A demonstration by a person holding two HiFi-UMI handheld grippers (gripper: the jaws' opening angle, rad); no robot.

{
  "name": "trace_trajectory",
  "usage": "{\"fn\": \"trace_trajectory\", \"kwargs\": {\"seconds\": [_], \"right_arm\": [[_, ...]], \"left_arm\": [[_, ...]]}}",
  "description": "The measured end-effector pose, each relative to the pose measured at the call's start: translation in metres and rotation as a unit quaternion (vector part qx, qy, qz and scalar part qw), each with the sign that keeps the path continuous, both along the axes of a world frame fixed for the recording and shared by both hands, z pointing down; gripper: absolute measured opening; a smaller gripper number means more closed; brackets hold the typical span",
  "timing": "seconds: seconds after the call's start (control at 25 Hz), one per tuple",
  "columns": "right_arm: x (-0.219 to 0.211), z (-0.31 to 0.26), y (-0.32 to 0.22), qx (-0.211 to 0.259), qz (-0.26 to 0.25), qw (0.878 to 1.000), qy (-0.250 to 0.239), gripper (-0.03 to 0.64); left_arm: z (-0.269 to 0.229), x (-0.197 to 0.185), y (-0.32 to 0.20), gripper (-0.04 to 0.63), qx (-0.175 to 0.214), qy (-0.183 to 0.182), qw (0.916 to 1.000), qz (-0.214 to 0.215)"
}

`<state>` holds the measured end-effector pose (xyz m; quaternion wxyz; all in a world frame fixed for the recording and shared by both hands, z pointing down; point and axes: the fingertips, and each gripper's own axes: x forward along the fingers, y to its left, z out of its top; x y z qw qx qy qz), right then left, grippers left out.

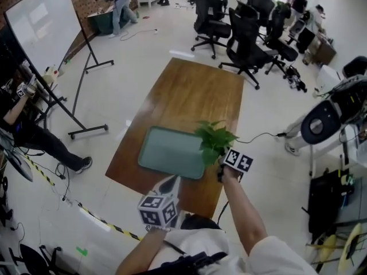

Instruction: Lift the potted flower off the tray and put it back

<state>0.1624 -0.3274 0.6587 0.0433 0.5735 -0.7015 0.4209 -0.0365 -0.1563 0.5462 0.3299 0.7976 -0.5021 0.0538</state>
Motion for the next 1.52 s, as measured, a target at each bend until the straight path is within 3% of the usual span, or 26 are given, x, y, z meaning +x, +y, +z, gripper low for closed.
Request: {"fn": "trace_trajectory", "kwargs": {"seconds": [0.4, 0.88, 1.16, 1.52], "right_arm": [[0.047, 0.041, 0.044, -0.037, 0.047, 0.998, 0.000, 0.048], [0.048, 0.058, 0.056, -0.045, 0.057, 0.997, -0.009, 0.072], [0.052, 0.047, 0.063, -0.020, 0.075, 0.997, -0.020, 0.129], [0.070, 0.015, 0.110, 0.013, 0.103, 0.994, -0.019, 0.129]], "left_arm": [[0.011, 0.027, 0.009, -0.009, -0.015, 0.006, 0.9992, 0.037], [0.022, 0.025, 0.012, -0.009, -0.036, 0.013, 0.9988, 0.031], [0.022, 0.026, 0.017, -0.009, -0.036, 0.014, 0.9986, 0.037], [0.025, 0.028, 0.044, -0.009, -0.026, 0.014, 0.9981, 0.055]]}}
